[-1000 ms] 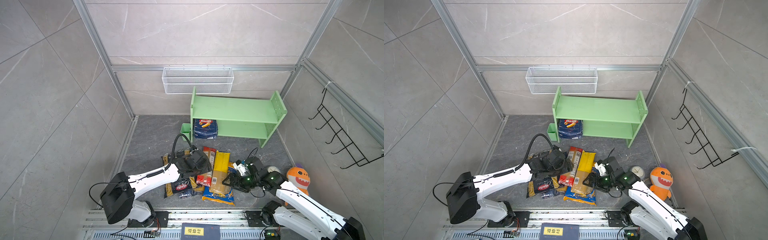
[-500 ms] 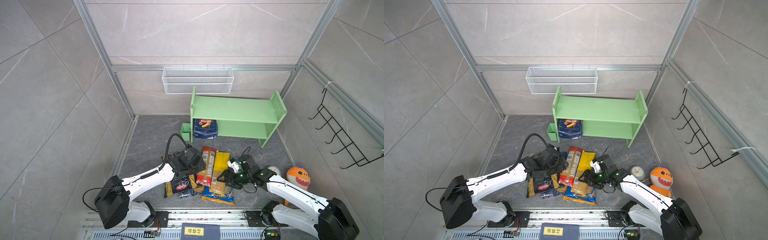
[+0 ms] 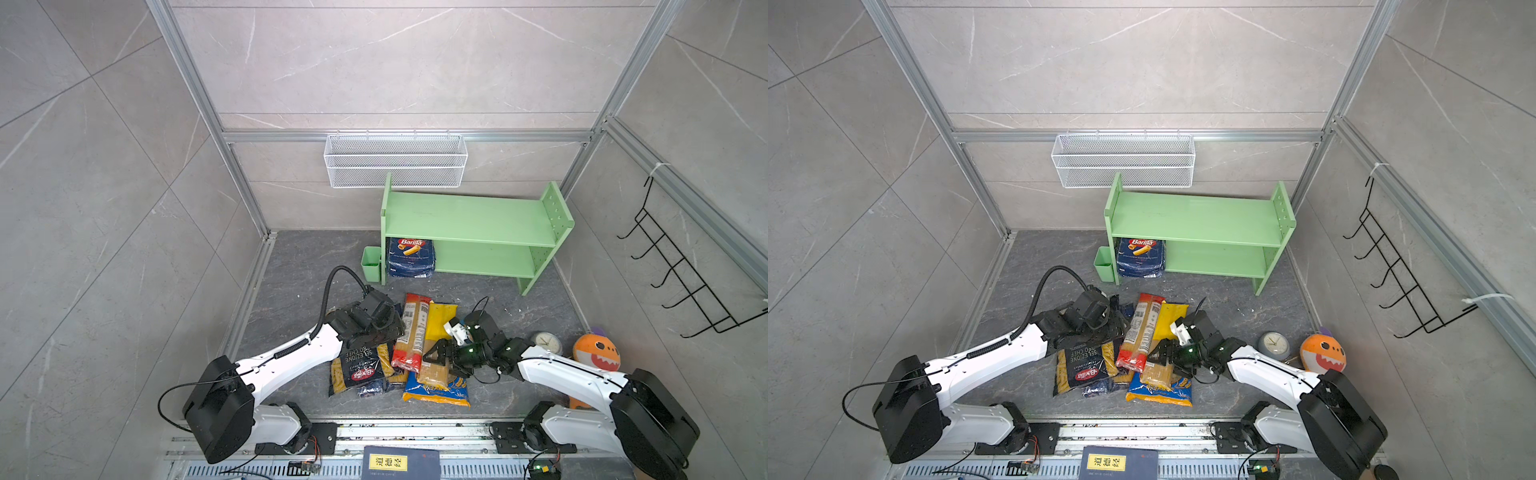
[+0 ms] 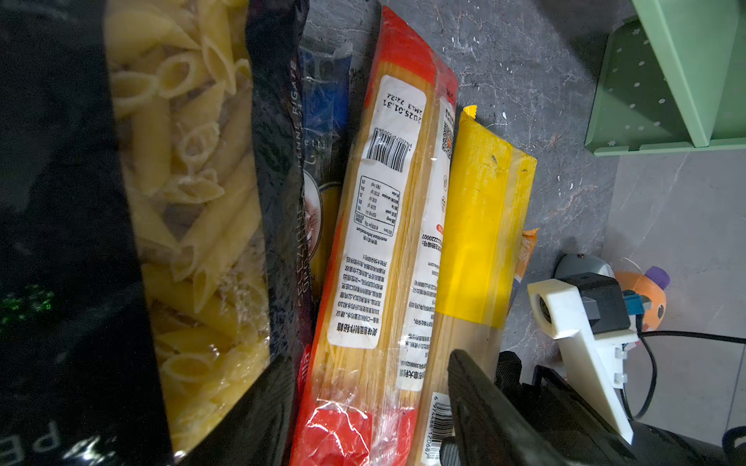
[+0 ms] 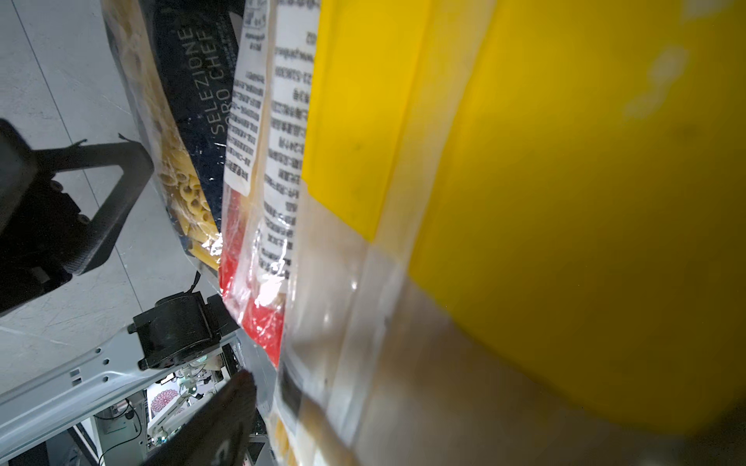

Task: Place and organize the pasta boxes and bags onto the shelf
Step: 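Lower the right gripper around the yellow-topped spaghetti pack and close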

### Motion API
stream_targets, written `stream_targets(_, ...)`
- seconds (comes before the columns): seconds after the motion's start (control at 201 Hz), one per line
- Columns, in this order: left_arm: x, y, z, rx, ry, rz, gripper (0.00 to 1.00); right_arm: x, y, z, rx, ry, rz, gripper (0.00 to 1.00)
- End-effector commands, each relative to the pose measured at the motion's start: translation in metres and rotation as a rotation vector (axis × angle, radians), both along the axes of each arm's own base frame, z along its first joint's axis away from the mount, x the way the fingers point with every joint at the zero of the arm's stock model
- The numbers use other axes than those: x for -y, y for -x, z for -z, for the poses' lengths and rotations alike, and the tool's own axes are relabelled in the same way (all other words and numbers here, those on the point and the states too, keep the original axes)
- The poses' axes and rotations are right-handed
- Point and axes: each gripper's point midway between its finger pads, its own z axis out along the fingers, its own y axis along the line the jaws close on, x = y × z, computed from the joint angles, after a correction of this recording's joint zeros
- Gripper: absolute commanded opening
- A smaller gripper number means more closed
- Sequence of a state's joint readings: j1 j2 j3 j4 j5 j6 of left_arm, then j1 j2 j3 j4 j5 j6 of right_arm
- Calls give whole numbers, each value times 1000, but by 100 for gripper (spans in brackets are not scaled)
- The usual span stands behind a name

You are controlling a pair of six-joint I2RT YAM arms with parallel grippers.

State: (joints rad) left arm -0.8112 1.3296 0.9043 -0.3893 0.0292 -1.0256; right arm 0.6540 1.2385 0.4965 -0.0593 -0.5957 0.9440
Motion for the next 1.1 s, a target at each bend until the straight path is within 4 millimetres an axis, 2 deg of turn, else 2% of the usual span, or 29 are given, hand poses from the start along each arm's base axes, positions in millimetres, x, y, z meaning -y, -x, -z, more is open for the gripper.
stream_targets(0.0, -4, 2, -11, 8, 10, 28, 64, -10, 1, 7, -1, -2, 9, 80)
stream_targets(0.219, -8, 1, -12, -7, 19, 39, 64, -11, 17, 12, -6, 31, 57, 80)
stream_targets(0.563, -9, -1, -11, -26, 43, 63, 64, -1, 32, -13, 51, 58, 101, 80)
stream_targets(0.797, -7, -1, -13, -25, 61, 65, 64, -7, 35, -12, 49, 36, 123, 78)
stream_targets(1.096, -18, 7, -18, -21, 43, 49, 66, -11, 38, -7, 97, 26, 182, 74)
